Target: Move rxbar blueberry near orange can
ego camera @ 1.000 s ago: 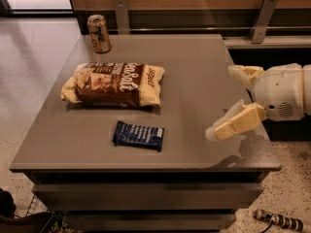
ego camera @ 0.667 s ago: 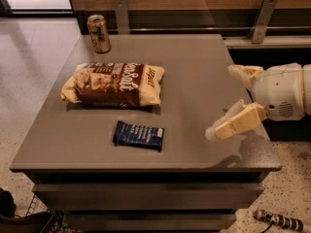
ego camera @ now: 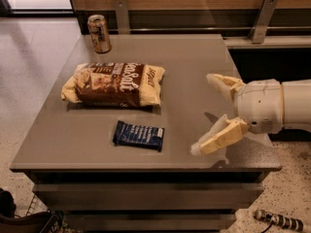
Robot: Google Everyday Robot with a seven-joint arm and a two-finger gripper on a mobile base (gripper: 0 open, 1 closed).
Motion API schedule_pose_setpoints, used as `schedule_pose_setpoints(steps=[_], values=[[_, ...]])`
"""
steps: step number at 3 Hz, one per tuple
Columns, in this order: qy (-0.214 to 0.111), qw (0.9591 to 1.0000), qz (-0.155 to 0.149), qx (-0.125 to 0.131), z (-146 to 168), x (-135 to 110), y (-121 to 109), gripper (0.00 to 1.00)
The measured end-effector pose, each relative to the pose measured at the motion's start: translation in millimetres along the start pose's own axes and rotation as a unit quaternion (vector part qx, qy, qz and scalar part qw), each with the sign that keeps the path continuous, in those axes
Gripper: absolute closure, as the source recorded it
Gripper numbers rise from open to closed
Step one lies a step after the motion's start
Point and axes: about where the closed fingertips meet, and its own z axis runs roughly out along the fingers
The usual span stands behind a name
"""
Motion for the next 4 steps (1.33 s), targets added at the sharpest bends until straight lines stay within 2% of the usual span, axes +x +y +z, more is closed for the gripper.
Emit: schedule_pose_setpoints(steps=[1,2,4], values=[[-0.040,0.9976,-0.028,-0.048,30.5,3.6,24.8,0.00],[-0.029,0.9967,-0.046,-0.060,62.7,8.0,43.3,0.00],[-0.002,0.9982,-0.043,-0.043,103.3,7.7,50.5,0.00]])
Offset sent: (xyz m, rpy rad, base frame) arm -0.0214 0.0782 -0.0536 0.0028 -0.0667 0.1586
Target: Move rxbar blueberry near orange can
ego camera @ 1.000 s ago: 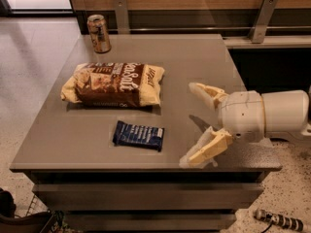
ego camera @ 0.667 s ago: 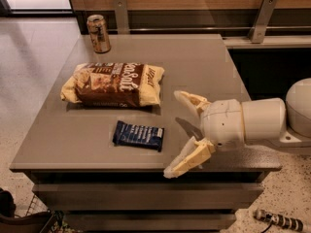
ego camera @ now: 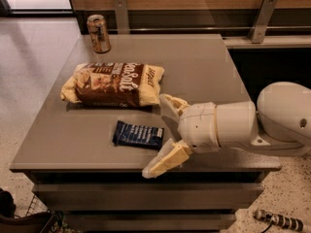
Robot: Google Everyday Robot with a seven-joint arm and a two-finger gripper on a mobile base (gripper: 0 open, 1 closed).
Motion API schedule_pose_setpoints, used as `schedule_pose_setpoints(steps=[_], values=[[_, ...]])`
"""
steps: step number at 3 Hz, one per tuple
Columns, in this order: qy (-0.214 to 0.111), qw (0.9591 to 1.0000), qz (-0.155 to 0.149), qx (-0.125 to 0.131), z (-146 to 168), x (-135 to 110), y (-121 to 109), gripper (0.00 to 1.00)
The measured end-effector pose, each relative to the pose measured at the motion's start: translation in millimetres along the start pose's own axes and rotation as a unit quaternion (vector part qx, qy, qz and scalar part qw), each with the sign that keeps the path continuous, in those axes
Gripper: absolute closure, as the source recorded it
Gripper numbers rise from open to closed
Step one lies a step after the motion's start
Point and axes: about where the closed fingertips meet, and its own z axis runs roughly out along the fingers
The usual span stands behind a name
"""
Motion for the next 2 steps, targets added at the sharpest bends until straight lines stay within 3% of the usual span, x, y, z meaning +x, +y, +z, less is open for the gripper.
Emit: schedule_pose_setpoints(steps=[2], values=[[0.013,0.9992,0.035,-0.012,30.5,16.3,-7.5,0.00]])
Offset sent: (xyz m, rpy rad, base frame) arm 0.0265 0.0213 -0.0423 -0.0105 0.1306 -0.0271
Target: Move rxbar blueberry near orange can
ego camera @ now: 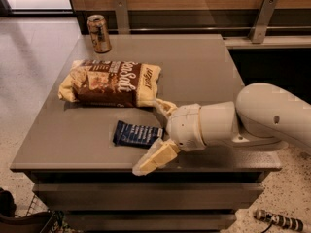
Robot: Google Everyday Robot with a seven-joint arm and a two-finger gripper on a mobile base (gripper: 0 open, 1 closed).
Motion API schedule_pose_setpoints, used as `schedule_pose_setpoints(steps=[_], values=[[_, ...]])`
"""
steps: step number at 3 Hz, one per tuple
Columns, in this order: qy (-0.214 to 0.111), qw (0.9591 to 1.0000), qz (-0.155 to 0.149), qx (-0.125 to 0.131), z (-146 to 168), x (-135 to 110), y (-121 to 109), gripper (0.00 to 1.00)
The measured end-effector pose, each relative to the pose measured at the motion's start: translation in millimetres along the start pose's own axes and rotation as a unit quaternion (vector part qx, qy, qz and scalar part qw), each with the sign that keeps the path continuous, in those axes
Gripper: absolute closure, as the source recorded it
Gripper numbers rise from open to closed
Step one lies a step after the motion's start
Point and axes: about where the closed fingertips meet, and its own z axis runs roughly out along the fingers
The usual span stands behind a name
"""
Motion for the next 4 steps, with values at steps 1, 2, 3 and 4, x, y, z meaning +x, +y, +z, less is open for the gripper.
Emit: schedule_pose_setpoints(steps=[1,2,3,4], values=[[0.011,0.9995,0.029,-0.003,8.9,15.0,-7.8,0.00],[0.017,0.9988,0.045,-0.003,12.2,23.8,-12.3,0.00],[0.017,0.9989,0.042,-0.005,13.3,21.4,-10.8,0.24],[0.017,0.9990,0.042,-0.005,12.9,19.5,-10.6,0.47]])
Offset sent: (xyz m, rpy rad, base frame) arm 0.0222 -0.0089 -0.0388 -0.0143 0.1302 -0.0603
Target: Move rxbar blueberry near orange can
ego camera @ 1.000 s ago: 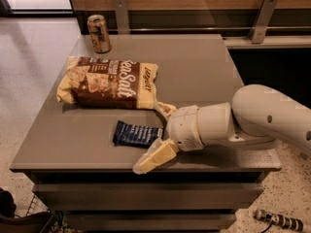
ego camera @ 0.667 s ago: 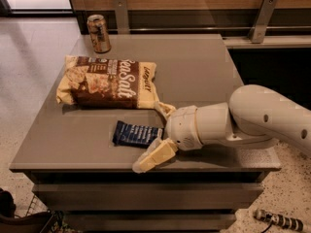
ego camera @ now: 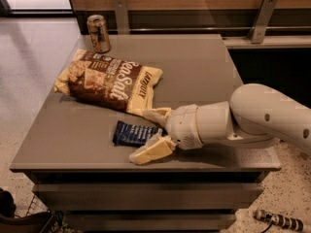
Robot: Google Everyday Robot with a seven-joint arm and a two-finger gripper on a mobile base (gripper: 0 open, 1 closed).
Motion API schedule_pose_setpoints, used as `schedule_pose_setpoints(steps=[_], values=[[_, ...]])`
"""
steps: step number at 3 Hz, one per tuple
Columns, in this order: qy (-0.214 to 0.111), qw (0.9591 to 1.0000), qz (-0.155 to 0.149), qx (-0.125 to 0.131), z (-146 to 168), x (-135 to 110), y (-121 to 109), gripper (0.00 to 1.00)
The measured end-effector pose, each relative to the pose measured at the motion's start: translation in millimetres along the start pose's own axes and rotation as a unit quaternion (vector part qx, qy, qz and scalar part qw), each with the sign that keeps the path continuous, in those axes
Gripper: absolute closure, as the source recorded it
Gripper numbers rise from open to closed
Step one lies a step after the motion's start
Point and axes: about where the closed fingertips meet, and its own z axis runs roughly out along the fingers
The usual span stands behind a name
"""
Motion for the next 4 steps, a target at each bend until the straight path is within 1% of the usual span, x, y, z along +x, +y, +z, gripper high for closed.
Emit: schedule_pose_setpoints(steps=[1,2,3,4], values=[[0.000,1.0000,0.000,0.000,-2.7,-5.3,0.0,0.71],[0.000,1.0000,-0.001,0.000,-3.2,-7.6,0.5,0.99],[0.000,1.0000,-0.002,-0.001,-2.9,-8.2,0.9,1.00],[0.012,0.9998,-0.016,-0.002,-10.9,-23.3,7.6,1.00]])
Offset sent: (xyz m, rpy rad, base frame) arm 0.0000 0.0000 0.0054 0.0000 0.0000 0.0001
